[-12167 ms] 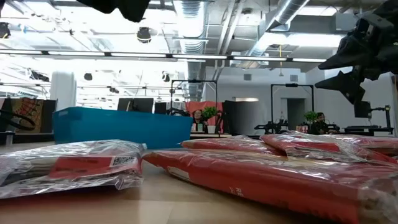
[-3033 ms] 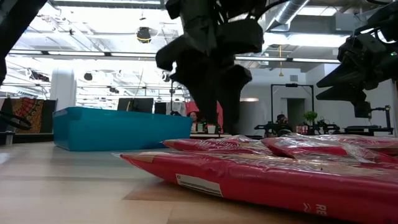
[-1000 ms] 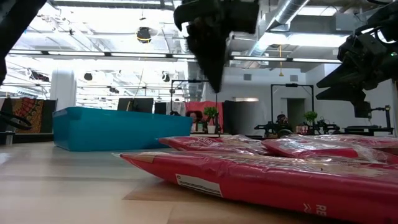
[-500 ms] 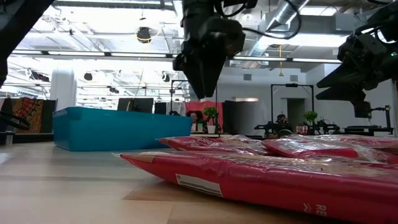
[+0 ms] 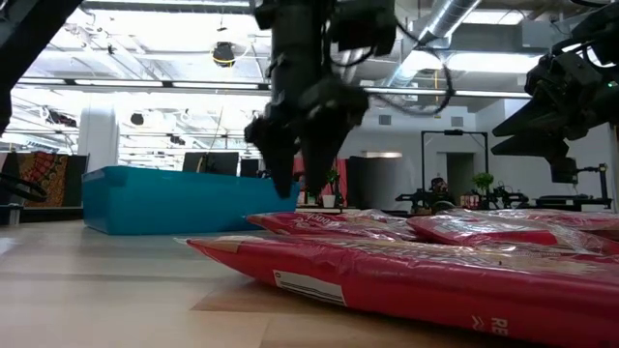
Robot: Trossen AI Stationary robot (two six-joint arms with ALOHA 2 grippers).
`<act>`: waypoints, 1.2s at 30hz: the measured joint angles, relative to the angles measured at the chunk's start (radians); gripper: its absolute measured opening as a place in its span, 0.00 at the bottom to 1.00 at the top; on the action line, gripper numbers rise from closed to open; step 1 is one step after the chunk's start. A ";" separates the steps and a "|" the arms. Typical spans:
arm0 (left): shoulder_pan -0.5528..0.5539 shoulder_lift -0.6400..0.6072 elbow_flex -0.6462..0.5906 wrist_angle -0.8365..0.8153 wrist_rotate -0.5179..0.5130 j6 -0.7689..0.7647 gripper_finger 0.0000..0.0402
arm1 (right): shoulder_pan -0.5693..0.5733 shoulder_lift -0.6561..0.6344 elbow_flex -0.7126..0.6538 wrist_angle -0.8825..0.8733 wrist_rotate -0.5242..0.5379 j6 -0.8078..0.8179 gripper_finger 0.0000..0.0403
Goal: Sort popcorn bags into baskets
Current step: Put the red popcorn bag into the blue bin
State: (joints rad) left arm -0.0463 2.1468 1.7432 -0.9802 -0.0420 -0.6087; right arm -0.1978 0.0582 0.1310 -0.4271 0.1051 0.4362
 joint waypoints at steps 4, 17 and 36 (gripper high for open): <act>0.001 0.000 -0.047 0.065 -0.003 -0.013 0.70 | 0.000 0.000 0.000 0.000 0.000 0.005 0.62; 0.003 -0.010 -0.201 0.173 0.110 -0.075 0.33 | 0.000 0.000 0.000 0.000 0.000 0.008 0.62; 0.002 0.005 -0.015 0.109 0.176 -0.039 0.00 | 0.000 0.000 0.000 0.000 0.001 0.009 0.62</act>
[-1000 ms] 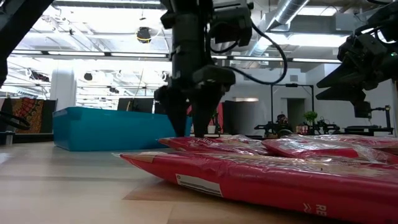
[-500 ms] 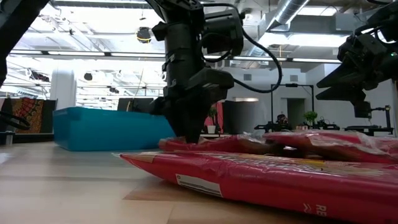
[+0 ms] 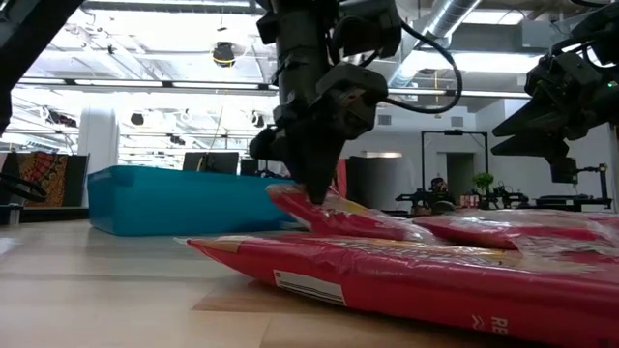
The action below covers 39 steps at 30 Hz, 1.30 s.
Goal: Sort popcorn bags into baskets
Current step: Put the red popcorn bag into the blue bin
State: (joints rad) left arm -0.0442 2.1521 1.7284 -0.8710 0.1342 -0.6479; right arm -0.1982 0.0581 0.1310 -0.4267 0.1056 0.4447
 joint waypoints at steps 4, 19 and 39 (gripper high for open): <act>0.006 0.000 0.045 -0.088 0.017 0.001 0.00 | 0.000 0.000 0.000 0.000 0.000 0.000 0.62; 0.023 -0.020 0.462 -0.555 -0.064 0.151 0.00 | 0.000 0.000 0.000 0.000 0.004 -0.009 0.62; -0.065 -0.006 0.282 -0.255 -0.272 0.090 0.37 | 0.002 0.020 0.000 -0.003 -0.057 0.000 0.62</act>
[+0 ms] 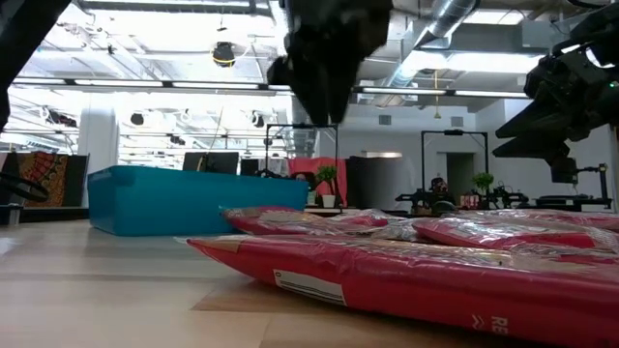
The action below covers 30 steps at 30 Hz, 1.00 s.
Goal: Sort popcorn bags into baskets
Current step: Put the red popcorn bag into the blue bin
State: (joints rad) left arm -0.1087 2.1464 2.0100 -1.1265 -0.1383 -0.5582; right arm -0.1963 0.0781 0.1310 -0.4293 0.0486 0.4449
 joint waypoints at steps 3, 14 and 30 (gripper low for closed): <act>0.008 0.001 -0.059 0.001 0.015 -0.060 0.46 | 0.007 0.048 0.000 0.000 -0.052 0.000 0.62; -0.095 -0.031 -0.105 0.026 0.068 -0.317 0.50 | 0.188 0.348 -0.001 0.347 -0.072 0.046 0.62; -0.366 -0.065 -0.210 0.166 -0.323 -1.233 0.50 | 0.303 1.035 0.395 0.378 0.079 -0.063 0.62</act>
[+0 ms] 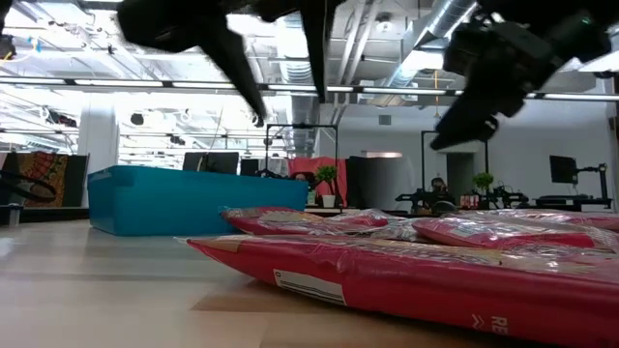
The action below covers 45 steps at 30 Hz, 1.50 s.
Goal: Sort popcorn bags into baskets
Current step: Put the red popcorn bag into the blue bin
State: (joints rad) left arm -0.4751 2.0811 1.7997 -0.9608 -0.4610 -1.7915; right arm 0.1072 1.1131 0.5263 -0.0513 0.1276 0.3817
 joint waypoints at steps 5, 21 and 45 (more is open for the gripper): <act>-0.046 0.000 -0.165 0.169 -0.136 -0.308 0.50 | 0.003 0.129 0.089 -0.002 0.002 -0.024 0.62; 0.022 0.002 -0.351 0.281 -0.308 -0.541 0.50 | -0.026 0.487 0.245 0.041 -0.004 -0.319 0.62; 0.038 0.092 -0.350 0.409 -0.303 -0.569 0.50 | 0.023 0.612 0.272 0.145 -0.109 -0.444 0.62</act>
State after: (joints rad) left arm -0.4375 2.1733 1.4502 -0.5514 -0.7643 -2.3605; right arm 0.1298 1.7248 0.7981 0.0940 0.0185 -0.0624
